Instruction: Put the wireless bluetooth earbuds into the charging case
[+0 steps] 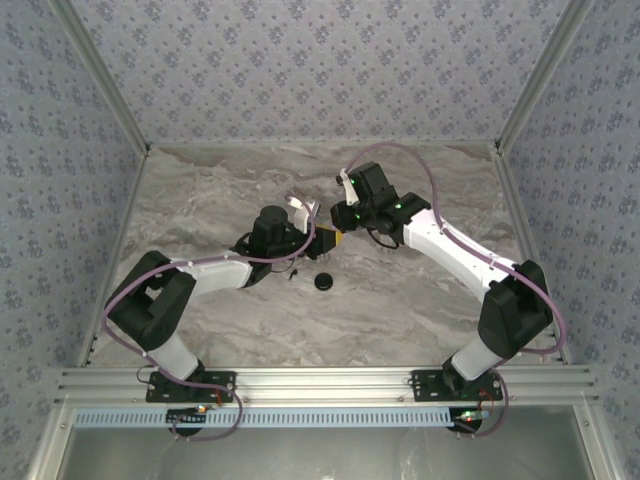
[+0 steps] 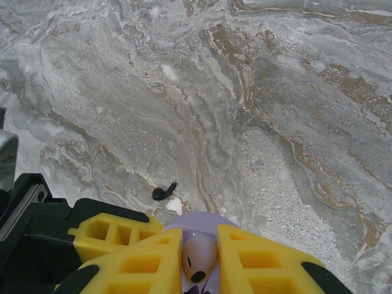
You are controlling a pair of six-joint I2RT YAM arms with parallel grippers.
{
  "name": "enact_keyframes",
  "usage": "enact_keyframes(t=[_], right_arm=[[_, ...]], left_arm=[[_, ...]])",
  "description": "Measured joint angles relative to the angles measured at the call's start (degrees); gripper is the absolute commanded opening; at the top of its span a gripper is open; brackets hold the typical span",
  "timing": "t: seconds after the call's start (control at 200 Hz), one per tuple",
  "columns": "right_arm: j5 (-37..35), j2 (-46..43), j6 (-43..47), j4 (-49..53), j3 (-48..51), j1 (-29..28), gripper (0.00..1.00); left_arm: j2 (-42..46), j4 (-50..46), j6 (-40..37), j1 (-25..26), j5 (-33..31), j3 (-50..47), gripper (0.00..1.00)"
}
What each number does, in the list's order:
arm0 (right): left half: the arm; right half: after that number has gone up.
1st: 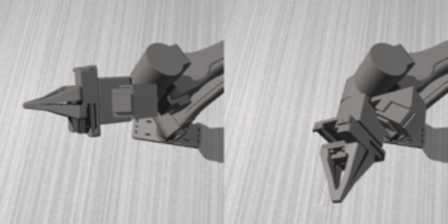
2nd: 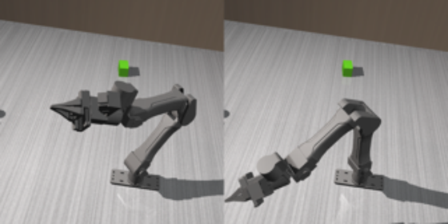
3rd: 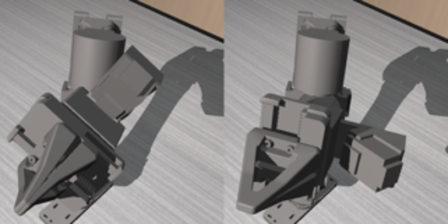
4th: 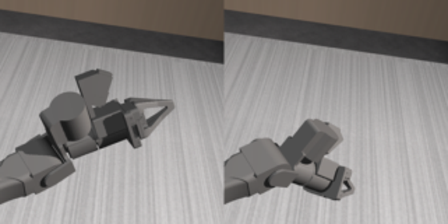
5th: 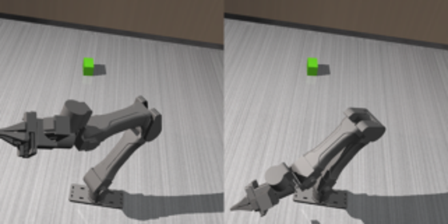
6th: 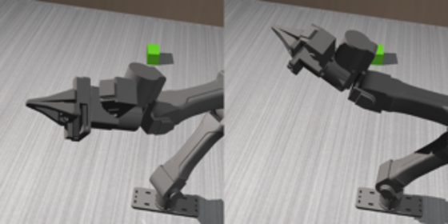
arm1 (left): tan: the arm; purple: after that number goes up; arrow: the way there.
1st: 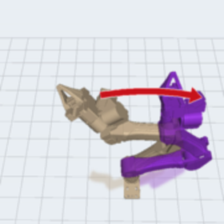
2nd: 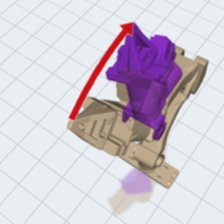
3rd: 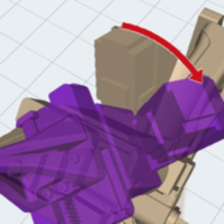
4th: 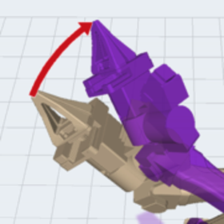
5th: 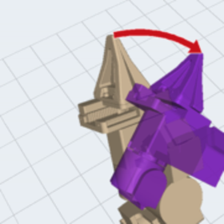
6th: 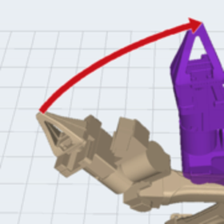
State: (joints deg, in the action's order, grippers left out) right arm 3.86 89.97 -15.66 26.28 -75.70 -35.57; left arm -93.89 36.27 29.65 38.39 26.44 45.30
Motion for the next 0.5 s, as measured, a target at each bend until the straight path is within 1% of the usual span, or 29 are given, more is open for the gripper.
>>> enact_keyframes(t=[0.5], right_arm=[[0.48,0.02,0.02,0.11,0.0,0.0,0.2]], left_arm=[[0.02,-0.02,-0.72,0.37,-0.33,0.0,0.2]])
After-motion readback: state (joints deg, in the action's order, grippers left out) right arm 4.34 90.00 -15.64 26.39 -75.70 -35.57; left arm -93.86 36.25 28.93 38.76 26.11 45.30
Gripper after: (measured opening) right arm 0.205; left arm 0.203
